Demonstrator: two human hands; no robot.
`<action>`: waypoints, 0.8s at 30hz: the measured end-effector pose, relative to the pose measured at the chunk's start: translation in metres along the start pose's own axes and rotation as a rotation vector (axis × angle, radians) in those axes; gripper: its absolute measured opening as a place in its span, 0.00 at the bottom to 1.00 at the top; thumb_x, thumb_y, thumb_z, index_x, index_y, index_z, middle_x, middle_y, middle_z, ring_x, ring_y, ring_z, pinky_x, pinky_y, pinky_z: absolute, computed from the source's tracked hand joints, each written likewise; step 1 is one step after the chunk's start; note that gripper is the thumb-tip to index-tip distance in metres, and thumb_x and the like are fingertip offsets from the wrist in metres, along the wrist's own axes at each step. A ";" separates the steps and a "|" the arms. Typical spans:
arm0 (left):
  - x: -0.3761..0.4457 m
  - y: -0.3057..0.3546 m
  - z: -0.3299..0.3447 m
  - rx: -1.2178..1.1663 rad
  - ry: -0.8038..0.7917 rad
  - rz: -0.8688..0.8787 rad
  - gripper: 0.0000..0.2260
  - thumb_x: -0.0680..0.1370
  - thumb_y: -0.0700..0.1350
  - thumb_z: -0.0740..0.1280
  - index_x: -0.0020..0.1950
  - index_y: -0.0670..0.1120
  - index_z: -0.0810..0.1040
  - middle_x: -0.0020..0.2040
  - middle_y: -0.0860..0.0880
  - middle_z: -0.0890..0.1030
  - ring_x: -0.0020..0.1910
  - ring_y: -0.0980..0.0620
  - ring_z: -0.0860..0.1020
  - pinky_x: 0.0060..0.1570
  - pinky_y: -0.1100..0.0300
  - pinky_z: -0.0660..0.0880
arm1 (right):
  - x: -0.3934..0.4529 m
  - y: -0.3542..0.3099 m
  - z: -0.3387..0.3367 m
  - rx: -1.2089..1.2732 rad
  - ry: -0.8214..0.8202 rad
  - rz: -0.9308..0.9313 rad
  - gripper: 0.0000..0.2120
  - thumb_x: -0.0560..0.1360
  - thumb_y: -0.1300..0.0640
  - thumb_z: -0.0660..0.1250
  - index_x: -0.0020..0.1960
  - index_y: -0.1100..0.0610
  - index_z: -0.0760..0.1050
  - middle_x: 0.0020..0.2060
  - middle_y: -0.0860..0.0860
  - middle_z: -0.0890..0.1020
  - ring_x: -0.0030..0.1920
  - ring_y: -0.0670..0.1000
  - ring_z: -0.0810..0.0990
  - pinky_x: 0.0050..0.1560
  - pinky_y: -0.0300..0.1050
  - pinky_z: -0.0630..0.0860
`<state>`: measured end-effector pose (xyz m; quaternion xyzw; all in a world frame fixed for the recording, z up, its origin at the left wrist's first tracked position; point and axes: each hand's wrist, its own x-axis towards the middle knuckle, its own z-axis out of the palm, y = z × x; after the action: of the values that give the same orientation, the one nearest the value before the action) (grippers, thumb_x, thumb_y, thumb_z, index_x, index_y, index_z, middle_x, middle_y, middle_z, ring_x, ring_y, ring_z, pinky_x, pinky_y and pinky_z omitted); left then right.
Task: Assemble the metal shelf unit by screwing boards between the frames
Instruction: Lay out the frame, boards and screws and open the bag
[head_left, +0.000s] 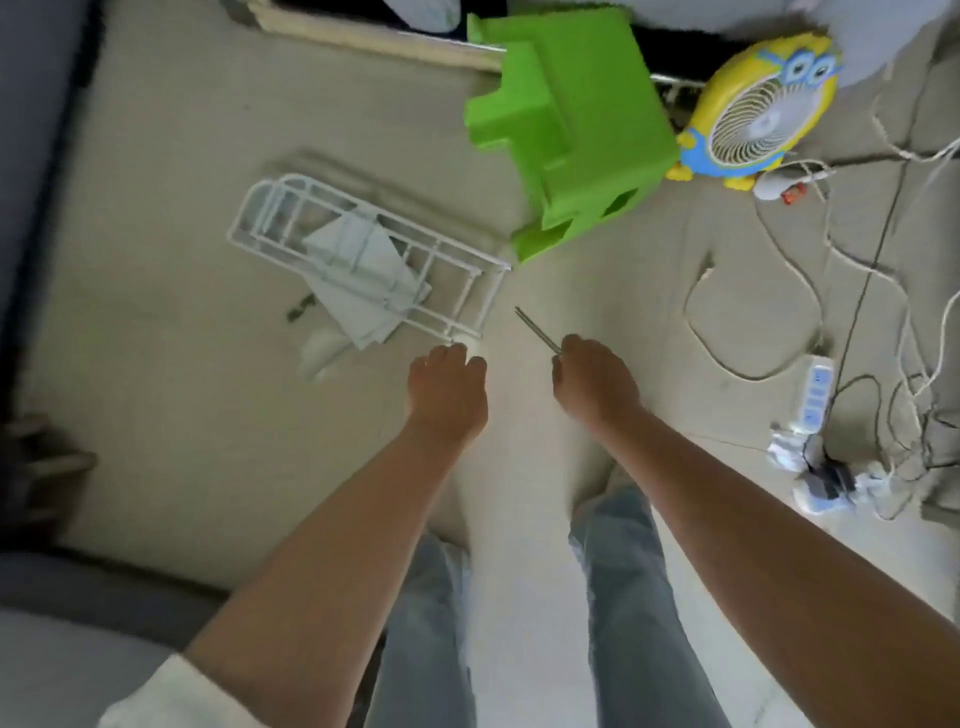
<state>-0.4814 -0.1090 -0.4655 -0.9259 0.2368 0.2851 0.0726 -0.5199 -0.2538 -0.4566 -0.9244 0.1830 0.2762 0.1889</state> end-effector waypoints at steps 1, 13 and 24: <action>-0.012 -0.025 0.004 -0.018 -0.002 -0.023 0.17 0.79 0.42 0.55 0.68 0.45 0.67 0.70 0.46 0.65 0.69 0.46 0.64 0.65 0.53 0.61 | -0.003 -0.025 0.010 -0.006 -0.015 -0.012 0.12 0.80 0.59 0.53 0.57 0.65 0.69 0.53 0.61 0.76 0.55 0.61 0.76 0.52 0.49 0.72; -0.066 -0.256 0.049 -0.164 -0.058 -0.220 0.15 0.78 0.41 0.57 0.65 0.45 0.70 0.68 0.46 0.67 0.66 0.46 0.66 0.63 0.55 0.63 | 0.014 -0.266 0.093 -0.051 -0.220 -0.140 0.16 0.77 0.65 0.54 0.64 0.63 0.64 0.54 0.62 0.78 0.55 0.61 0.77 0.48 0.47 0.72; 0.059 -0.390 0.012 -0.139 -0.063 -0.197 0.16 0.78 0.41 0.56 0.66 0.45 0.68 0.64 0.46 0.71 0.63 0.45 0.69 0.58 0.54 0.66 | 0.152 -0.381 0.089 -0.045 -0.287 -0.145 0.11 0.78 0.64 0.53 0.59 0.62 0.68 0.49 0.59 0.79 0.48 0.59 0.77 0.40 0.44 0.69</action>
<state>-0.2570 0.2128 -0.5089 -0.9381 0.1220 0.3213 0.0432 -0.2721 0.0794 -0.5188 -0.8902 0.0805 0.3952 0.2118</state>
